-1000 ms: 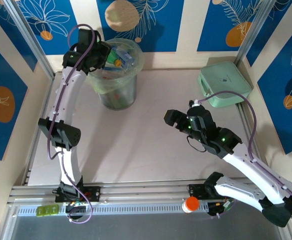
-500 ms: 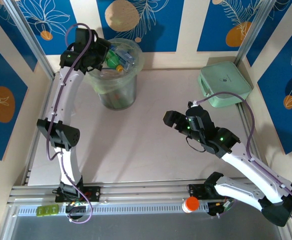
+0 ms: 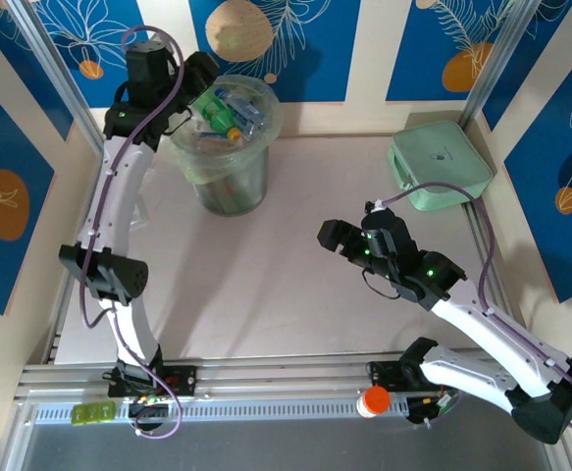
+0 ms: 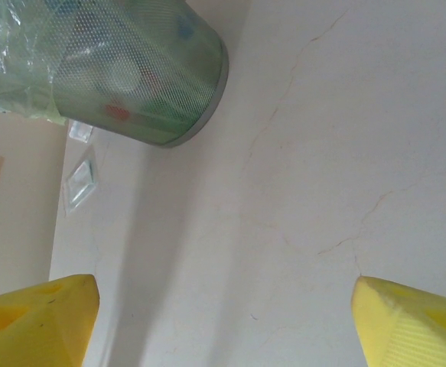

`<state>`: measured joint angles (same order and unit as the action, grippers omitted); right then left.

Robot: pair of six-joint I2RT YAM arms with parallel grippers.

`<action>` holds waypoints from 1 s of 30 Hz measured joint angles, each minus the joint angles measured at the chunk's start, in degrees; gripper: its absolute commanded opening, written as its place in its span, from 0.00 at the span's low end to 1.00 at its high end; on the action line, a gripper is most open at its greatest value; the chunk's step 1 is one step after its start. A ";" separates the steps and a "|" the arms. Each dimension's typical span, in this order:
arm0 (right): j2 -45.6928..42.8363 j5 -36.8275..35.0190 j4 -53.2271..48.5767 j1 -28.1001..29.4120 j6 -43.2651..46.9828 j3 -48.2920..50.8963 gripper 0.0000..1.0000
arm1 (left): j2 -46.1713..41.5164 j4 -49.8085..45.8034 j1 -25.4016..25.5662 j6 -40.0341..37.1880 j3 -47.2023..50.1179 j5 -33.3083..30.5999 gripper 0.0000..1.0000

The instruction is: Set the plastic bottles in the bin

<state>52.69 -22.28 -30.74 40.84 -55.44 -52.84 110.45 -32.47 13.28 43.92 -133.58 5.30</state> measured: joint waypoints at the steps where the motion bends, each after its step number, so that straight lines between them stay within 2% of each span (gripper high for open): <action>1: 0.33 0.15 0.00 0.00 0.15 0.00 0.86 | 1.70 1.16 0.00 -1.07 -1.46 1.51 0.66; 6: 1.16 0.48 -0.22 -0.17 1.03 0.00 0.86 | 7.89 4.24 -0.04 -4.55 -3.30 7.19 0.66; 9: 1.14 0.48 -0.15 -0.85 1.25 0.57 0.86 | 8.50 7.48 -0.09 -6.19 0.22 8.76 0.66; 15: 1.84 1.84 -0.17 -2.93 1.25 2.84 0.86 | 4.50 14.95 -0.26 -8.31 9.09 8.98 0.64; 21: 2.78 3.06 -0.20 -3.17 1.75 2.69 0.87 | 3.80 15.80 -0.31 -9.25 10.14 7.98 0.66; 24: 2.73 3.74 -0.20 -3.21 3.23 1.51 0.91 | 3.74 14.08 -0.31 -10.01 8.96 7.15 0.71; 26: 2.54 4.31 -0.17 -3.21 4.74 0.31 0.96 | 3.65 12.00 -0.31 -10.64 7.58 6.05 0.80; 28: 1.97 4.52 -0.20 -3.23 6.51 -1.29 1.00 | 3.43 10.03 -0.31 -11.47 5.95 4.37 0.98; 30: 1.03 4.92 -0.17 -3.56 8.39 -2.86 0.99 | 2.05 8.92 -0.31 -12.15 5.46 2.91 0.99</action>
<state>53.71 -17.37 -30.92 37.28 -47.05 -55.70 112.51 -23.55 12.97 31.77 -128.11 8.21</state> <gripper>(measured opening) 0.991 0.977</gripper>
